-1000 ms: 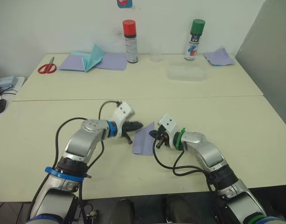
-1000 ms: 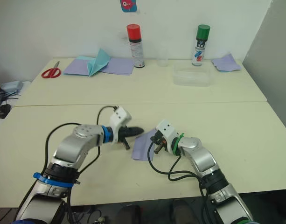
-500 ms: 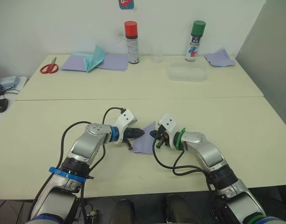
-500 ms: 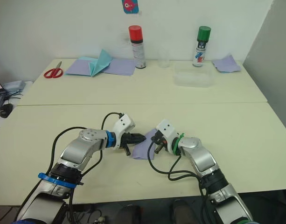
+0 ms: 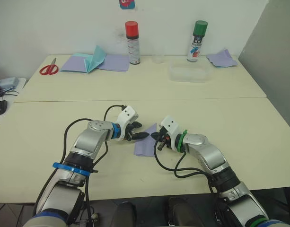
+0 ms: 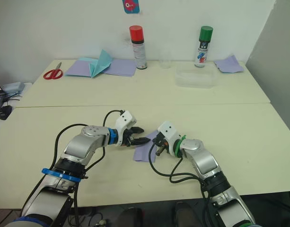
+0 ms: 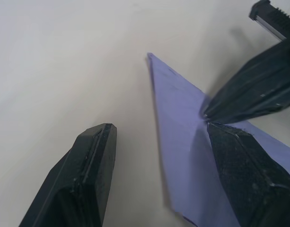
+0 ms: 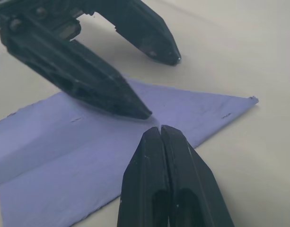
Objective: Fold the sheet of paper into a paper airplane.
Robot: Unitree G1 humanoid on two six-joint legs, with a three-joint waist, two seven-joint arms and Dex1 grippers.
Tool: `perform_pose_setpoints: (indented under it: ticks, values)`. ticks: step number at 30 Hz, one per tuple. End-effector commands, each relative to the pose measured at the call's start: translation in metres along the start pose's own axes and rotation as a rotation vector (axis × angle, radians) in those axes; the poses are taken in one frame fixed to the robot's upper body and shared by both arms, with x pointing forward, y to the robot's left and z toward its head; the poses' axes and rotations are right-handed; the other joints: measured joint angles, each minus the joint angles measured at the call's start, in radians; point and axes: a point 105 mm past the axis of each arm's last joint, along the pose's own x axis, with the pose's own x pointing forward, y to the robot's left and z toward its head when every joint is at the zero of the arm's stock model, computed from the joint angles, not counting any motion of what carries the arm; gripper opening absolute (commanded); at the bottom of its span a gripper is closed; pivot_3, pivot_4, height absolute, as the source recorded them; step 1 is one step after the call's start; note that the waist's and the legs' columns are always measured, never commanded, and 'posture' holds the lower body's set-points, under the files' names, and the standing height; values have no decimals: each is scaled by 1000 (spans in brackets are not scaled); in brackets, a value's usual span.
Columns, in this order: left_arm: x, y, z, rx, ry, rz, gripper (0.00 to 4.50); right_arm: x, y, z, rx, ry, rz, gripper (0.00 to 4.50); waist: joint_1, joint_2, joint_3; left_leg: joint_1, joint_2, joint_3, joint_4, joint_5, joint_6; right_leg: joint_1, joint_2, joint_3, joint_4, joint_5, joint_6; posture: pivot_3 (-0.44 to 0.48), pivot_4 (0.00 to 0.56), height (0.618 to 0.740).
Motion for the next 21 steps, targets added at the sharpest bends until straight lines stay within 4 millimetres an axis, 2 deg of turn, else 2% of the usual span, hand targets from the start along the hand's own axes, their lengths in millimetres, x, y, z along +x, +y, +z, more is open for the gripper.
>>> perform_pose_setpoints:
  ticks: [1, 2, 10, 12, 21]
  values:
    - [-1, 2, -8, -27, 35, -3, 3036, 2, 4, -4, 8, 19, 18, 0, 0, 0, 0, 0, 0, 0, 0, 0, 0, 0, 0, 0, 0, 0, 0, 0, 150, 740]
    - [-1, 1, -9, -28, 37, -13, 2851, 3, 4, -4, 7, 19, 17, 0, 0, 0, 0, 0, 0, 0, 0, 0, 0, 0, 0, 0, 0, 0, 0, 0, 150, 740]
    - [-8, -11, -15, -70, 80, -105, 436, 2, 3, -4, 11, 15, 10, 0, -1, 0, 0, 0, 0, 0, 0, 0, 0, 0, 0, 0, 0, 0, 0, 0, 150, 740]
    - [-9, -11, -15, -68, 89, -109, 29, 2, 3, -4, 11, 14, 10, 0, -1, 0, 0, 0, 0, 0, 0, 0, 0, 0, 0, 0, 0, 0, 0, 0, 150, 740]
    - [-10, -12, -14, -126, 78, -86, 29, 4, 4, -2, 9, 6, 10, 0, -1, 0, 0, 0, 0, -1, 0, 0, 0, 0, 0, 0, 0, 0, 0, 0, 150, 740]
